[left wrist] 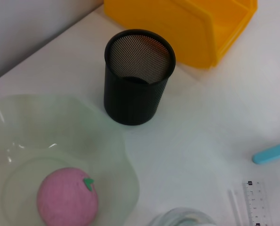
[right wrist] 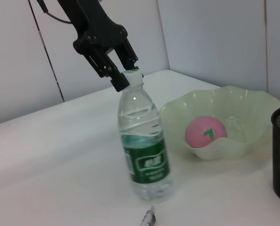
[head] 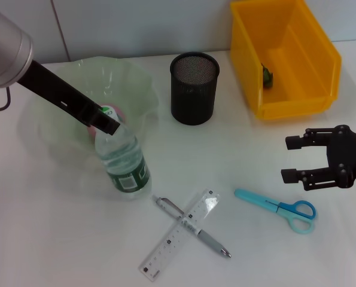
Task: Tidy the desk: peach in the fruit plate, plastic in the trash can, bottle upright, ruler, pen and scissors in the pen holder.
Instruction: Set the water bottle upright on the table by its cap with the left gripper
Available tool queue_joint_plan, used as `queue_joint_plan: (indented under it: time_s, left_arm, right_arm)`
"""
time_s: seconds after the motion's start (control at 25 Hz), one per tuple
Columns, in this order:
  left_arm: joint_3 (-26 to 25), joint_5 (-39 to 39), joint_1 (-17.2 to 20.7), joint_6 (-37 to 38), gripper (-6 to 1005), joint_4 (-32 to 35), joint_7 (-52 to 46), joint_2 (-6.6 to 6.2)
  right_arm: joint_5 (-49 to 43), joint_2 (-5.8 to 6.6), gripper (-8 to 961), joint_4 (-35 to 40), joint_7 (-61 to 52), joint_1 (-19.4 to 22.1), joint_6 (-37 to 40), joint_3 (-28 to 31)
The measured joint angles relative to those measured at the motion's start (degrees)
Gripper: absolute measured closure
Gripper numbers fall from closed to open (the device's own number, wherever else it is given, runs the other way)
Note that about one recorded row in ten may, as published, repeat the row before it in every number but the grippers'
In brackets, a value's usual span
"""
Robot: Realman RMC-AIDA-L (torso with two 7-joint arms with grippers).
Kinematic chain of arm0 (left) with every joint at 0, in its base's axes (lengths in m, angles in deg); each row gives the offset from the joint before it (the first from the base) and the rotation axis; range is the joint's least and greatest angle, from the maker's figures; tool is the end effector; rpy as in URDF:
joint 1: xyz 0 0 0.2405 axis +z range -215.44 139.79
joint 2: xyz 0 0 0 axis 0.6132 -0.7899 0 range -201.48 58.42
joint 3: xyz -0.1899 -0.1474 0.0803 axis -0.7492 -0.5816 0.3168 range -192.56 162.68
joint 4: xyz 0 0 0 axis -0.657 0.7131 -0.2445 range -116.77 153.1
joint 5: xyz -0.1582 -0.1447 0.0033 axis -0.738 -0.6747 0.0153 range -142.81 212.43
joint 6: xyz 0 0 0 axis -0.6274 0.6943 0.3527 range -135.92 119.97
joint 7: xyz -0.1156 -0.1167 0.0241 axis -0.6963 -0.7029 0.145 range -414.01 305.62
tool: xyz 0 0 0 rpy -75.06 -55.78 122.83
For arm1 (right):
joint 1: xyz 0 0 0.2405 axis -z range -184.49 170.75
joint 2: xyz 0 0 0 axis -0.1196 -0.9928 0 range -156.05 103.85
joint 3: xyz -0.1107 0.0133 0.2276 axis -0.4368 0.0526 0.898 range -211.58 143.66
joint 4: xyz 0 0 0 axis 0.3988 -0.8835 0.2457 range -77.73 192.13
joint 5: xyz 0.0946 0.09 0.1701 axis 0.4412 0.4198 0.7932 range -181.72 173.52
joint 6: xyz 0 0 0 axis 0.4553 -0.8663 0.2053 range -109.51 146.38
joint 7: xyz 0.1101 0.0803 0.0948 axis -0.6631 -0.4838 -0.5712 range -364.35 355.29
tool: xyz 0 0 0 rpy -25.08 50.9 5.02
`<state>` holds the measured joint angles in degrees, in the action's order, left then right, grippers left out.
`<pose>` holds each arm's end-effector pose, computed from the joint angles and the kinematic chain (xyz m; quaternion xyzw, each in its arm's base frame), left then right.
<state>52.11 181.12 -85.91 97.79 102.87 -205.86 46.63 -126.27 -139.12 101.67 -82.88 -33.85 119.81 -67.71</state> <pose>-0.0971 0.3754 0.0329 -0.9288 -0.3090 0.1297 0.1583 0.2878 0.3159 0.0466 -0.9581 0.1832 0.1841 0.1207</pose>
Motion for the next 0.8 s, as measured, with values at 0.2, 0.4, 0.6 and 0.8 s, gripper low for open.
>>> queue_joint_plan:
  time_s: [0.2, 0.4, 0.6, 0.8]
  left_arm:
    - [-0.1, 0.15, 0.25, 0.05, 563, 0.41, -0.01, -0.03]
    - [-0.09, 0.21, 0.29, -0.24, 565, 0.44, 0.29, 0.0]
    - [-0.08, 0.22, 0.23, -0.38, 565, 0.44, 0.44, 0.05]
    - [-0.07, 0.1, -0.37, -0.64, 565, 0.44, 0.55, 0.21]
  right_arm:
    - [0.0, -0.06, 169, 0.0, -0.17, 0.0, -0.01, 0.0]
    - [0.0, -0.15, 169, 0.0, -0.2, 0.0, 0.13, 0.07]
    - [0.0, -0.21, 168, 0.0, -0.21, 0.07, 0.27, 0.11]
    - [0.0, -0.27, 169, 0.0, -0.22, 0.27, 0.31, 0.09]
